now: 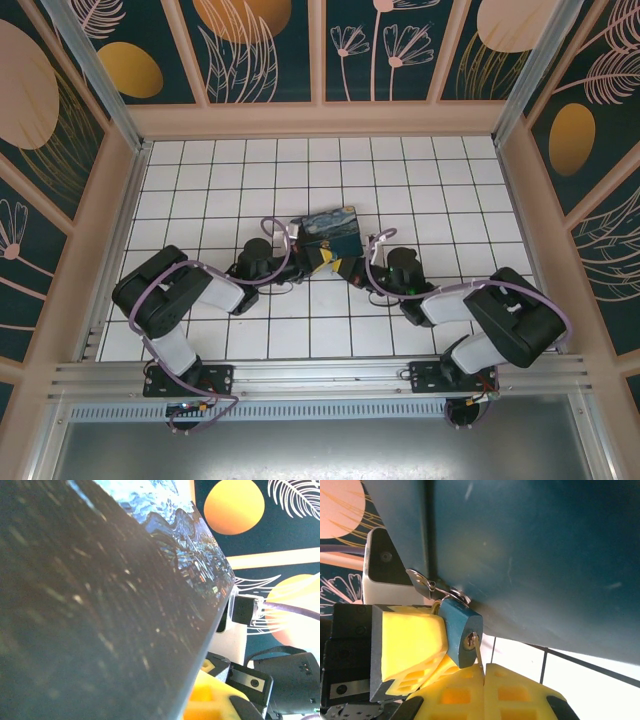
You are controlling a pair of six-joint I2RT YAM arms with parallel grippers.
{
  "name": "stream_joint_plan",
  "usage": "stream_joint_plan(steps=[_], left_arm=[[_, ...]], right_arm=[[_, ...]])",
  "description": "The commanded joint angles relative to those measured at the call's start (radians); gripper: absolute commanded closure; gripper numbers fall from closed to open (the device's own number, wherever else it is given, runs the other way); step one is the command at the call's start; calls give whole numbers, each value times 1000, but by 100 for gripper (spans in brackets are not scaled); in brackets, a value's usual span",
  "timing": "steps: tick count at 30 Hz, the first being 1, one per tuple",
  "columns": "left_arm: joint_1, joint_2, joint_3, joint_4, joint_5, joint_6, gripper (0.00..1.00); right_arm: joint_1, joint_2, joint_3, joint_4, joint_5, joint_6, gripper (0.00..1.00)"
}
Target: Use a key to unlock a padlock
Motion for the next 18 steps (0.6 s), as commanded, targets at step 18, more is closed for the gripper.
stream_joint_plan(steps=[18], left_arm=[[-63,-70,86,-436,-22,281,100]], right_arm=[[-56,-235,-124,-57,-25,-49,100]])
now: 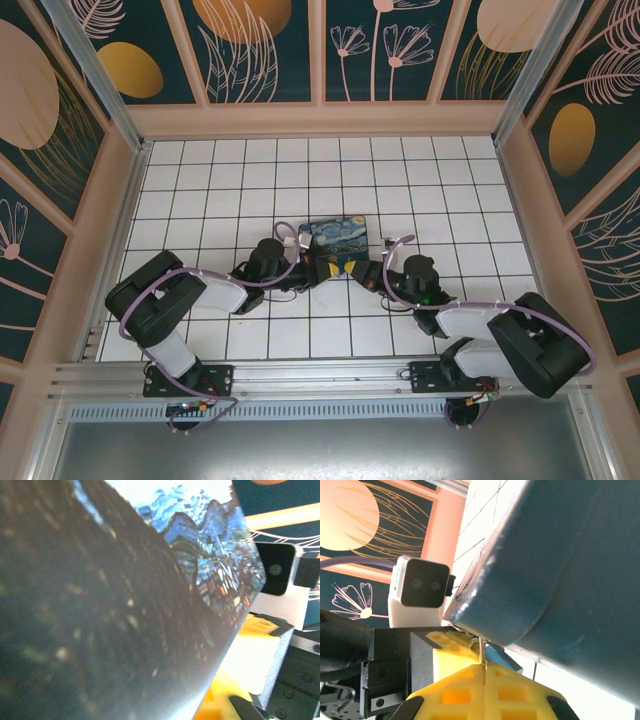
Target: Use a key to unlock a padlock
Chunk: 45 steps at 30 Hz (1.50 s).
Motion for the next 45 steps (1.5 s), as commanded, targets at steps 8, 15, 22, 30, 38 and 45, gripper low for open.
stream_joint_plan(steps=[8,15,22,30,38,45], left_arm=[[-5,34,66,-220,-96,164,100],[-5,85,69,-216,-115,179,100],[-5,66,59,-253,-125,206,69],[-5,-91,0,-335,-156,232,37],[-5,-248,0,-427,-158,264,26],[-5,-288,67,-433,-47,299,27]], right_arm=[[-1,-173,-107,-53,-52,-50,100],[9,-323,-123,-176,-61,-69,100],[11,-373,-130,-223,-52,-68,100],[19,-350,-106,-235,-53,-70,100],[62,-269,-36,-242,-54,-90,100],[107,-151,40,-206,-35,-95,100]])
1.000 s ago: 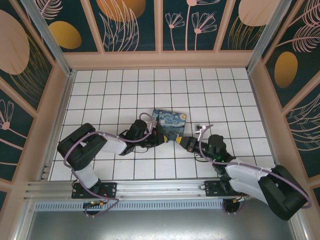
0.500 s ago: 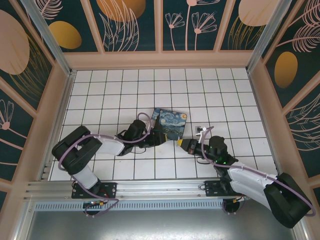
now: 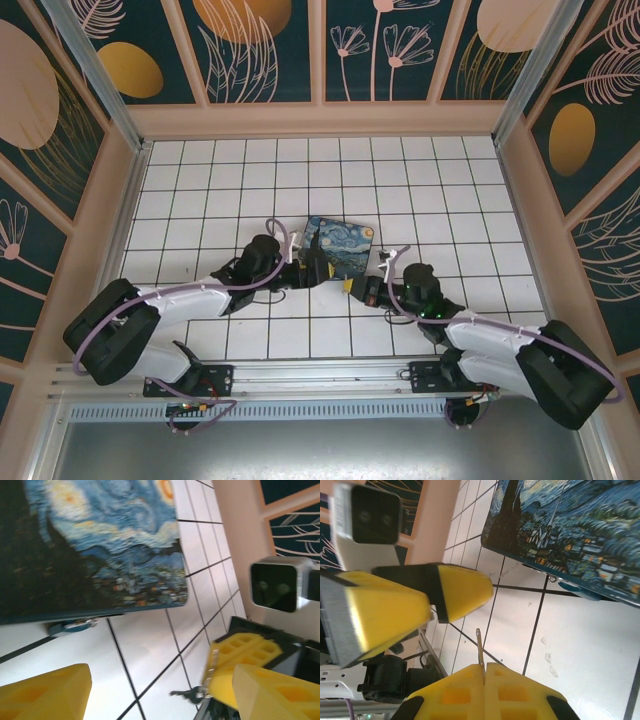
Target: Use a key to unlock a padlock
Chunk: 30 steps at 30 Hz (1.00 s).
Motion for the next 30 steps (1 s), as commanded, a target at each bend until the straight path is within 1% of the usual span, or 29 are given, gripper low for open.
stream_joint_plan(steps=[1,3,7,14,22,30], left_arm=[[2,-13,39,-4,80,28,28],[3,-4,43,13,108,18,31],[2,17,40,54,143,3,41],[2,33,19,90,153,-13,55],[2,53,17,106,119,-30,58],[2,88,5,180,134,-79,68]], right_arm=[[24,40,58,47,11,-21,100],[37,70,79,56,12,-23,100],[62,121,121,62,23,-28,100],[86,151,152,64,32,-35,100],[100,130,137,57,40,-36,100],[102,75,111,39,61,-35,100]])
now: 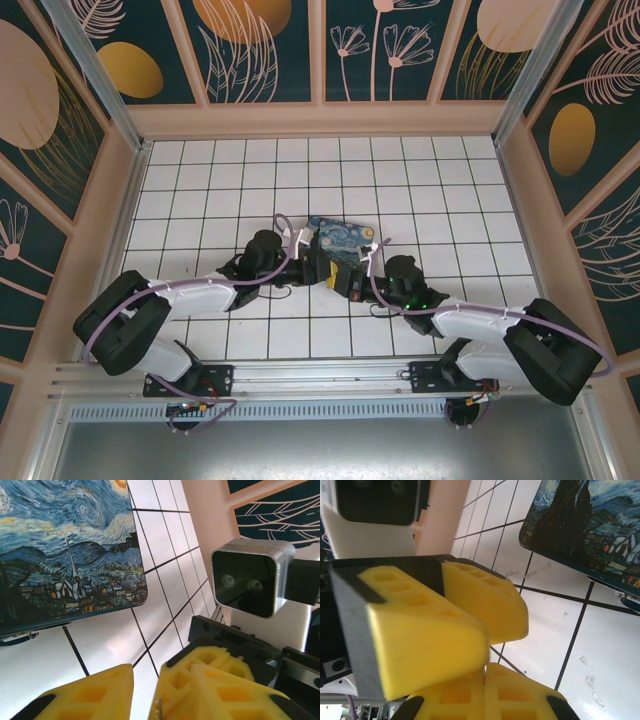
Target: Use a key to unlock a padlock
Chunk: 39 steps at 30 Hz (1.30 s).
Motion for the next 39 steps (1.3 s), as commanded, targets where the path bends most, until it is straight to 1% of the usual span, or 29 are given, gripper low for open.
stream_joint_plan(steps=[1,5,16,19,25,26,29,30,31,33,35,39], left_arm=[[-3,19,-14,51,13,-19,68],[-3,21,-13,66,23,-24,73],[-3,24,-14,81,47,-13,100],[-3,24,-13,82,47,-11,100],[-3,4,-16,88,4,-22,100],[-3,-5,-16,80,-14,-22,100],[-3,-30,-11,64,-60,-29,100],[-3,-39,-11,62,-75,-33,100],[-3,-47,-10,57,-87,-35,100],[-2,-65,-5,48,-115,-37,100],[-3,-79,-1,39,-140,-41,100],[-3,-101,-6,52,-196,-64,100]], right_arm=[[8,-33,-3,25,19,-23,100],[8,-26,-2,33,19,-22,100],[13,9,12,59,19,-18,100],[16,14,20,60,20,-17,100],[16,-8,24,32,48,-10,100],[16,-20,20,22,58,-6,95],[17,-79,3,-9,88,3,64],[16,-104,-5,-23,100,6,55],[16,-131,-15,-34,113,12,50],[16,-196,-39,-59,145,29,42],[17,-258,-61,-76,172,48,37],[25,-378,-87,-128,280,97,35]])
